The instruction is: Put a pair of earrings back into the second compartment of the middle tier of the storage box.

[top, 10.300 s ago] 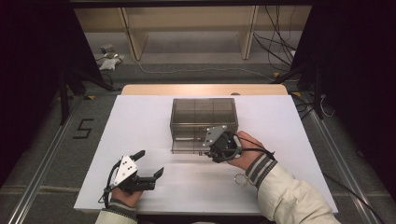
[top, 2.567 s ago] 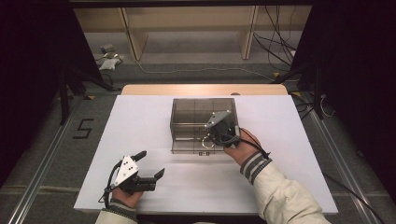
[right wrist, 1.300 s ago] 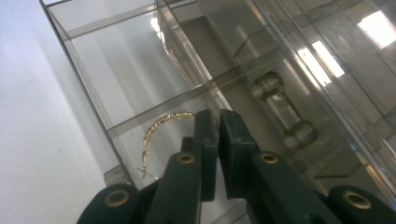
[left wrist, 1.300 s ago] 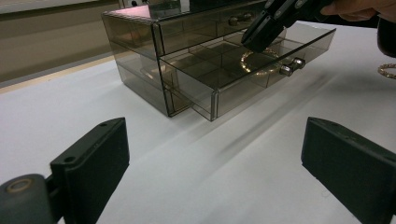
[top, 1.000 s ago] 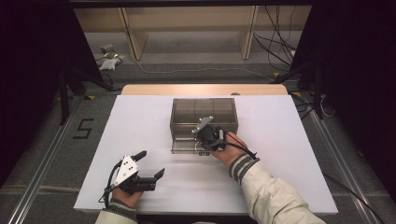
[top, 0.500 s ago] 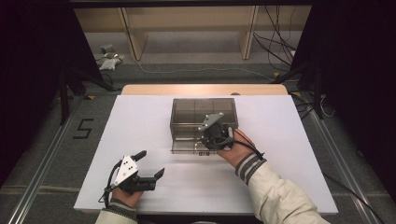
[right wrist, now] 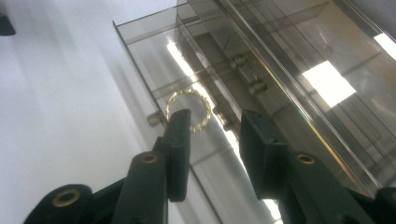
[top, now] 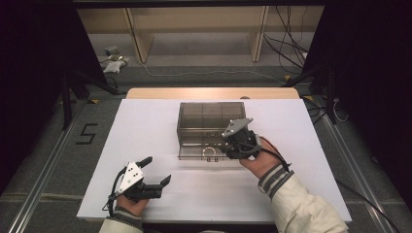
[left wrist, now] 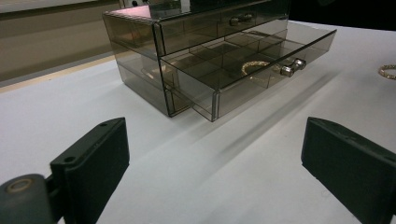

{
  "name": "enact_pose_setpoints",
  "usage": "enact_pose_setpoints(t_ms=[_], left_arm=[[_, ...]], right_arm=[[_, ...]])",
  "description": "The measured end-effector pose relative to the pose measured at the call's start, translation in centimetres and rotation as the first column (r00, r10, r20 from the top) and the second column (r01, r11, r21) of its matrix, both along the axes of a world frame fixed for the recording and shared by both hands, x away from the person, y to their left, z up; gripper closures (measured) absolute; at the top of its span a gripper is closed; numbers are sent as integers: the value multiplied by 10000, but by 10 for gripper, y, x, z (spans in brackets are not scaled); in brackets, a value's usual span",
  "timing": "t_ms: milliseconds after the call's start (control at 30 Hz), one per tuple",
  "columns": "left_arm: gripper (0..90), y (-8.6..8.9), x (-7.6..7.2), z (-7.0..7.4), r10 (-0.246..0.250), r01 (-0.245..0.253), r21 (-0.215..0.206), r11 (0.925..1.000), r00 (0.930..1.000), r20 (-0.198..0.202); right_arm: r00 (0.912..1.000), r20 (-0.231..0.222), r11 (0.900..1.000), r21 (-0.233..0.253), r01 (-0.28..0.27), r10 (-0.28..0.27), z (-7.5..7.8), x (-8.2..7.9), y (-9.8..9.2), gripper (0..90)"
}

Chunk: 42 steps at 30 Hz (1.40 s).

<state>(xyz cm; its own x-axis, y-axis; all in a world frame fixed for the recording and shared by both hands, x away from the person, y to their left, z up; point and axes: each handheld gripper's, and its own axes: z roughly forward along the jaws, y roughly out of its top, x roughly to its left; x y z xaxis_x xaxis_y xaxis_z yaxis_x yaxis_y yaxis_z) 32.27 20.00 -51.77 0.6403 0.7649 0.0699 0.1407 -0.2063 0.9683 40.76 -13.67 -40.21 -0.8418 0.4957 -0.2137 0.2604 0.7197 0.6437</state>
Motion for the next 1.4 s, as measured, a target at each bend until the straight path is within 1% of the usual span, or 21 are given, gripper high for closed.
enact_pose_setpoints(t_ms=[133, 200, 233, 300, 433, 600, 700, 933, 1100, 1233, 1300, 1400], left_arm=[[73, 0, 0, 0, 10, -10, 20, 10000, 10000, -7], [73, 1, 1, 0, 38, -38, -37, 10000, 10000, -31], [73, 1, 1, 0, 58, -58, -92, 9999, 10000, -30], [73, 2, 0, 0, 17, -17, -56, 10000, 10000, -19], [73, 1, 0, 0, 17, -17, -53, 10000, 10000, -33], [73, 1, 0, 0, 28, -28, -53, 10000, 10000, -38], [73, 0, 0, 0, 36, -36, -35, 10000, 10000, -43], [73, 0, 0, 0, 52, -53, -54, 10000, 10000, -48], [73, 1, 1, 0, 87, -87, -44, 10000, 9999, -63], [73, 1, 1, 0, 91, -91, -26, 10000, 9999, -70], [73, 1, 0, 0, 81, -81, -38, 10000, 9999, -61], [73, 1, 1, 0, 71, -72, -26, 10000, 10000, -51]], right_arm=[[10000, -2, 10000, 80, 18, -18, 2, -9, -16, 633], [9999, -45, 9998, 162, 96, -96, 1, -14, -25, 630], [9999, -57, 9998, 138, 159, -158, 1, -17, -30, 629], [9994, -106, 9994, 130, 323, -322, 0, -22, -37, 624], [9988, -176, 9990, 8, 448, -448, -1, -30, -52, 618], [9964, -507, 9977, -108, 674, -678, -5, -36, -69, 618], [9938, -776, 9962, -406, 773, -802, -13, -38, -78, 619], [9855, -1340, 9917, -898, 922, -1038, -31, -39, -93, 619], [9765, -1753, 9861, -1296, 1035, -1255, -43, -39, -101, 627], [9678, -2152, 9821, -1617, 962, -1302, -50, -39, -106, 633], [9647, -2284, 9780, -1887, 886, -1314, -54, -39, -108, 636], [9600, -2448, 9740, -2106, 838, -1355, -58, -38, -108, 642]])
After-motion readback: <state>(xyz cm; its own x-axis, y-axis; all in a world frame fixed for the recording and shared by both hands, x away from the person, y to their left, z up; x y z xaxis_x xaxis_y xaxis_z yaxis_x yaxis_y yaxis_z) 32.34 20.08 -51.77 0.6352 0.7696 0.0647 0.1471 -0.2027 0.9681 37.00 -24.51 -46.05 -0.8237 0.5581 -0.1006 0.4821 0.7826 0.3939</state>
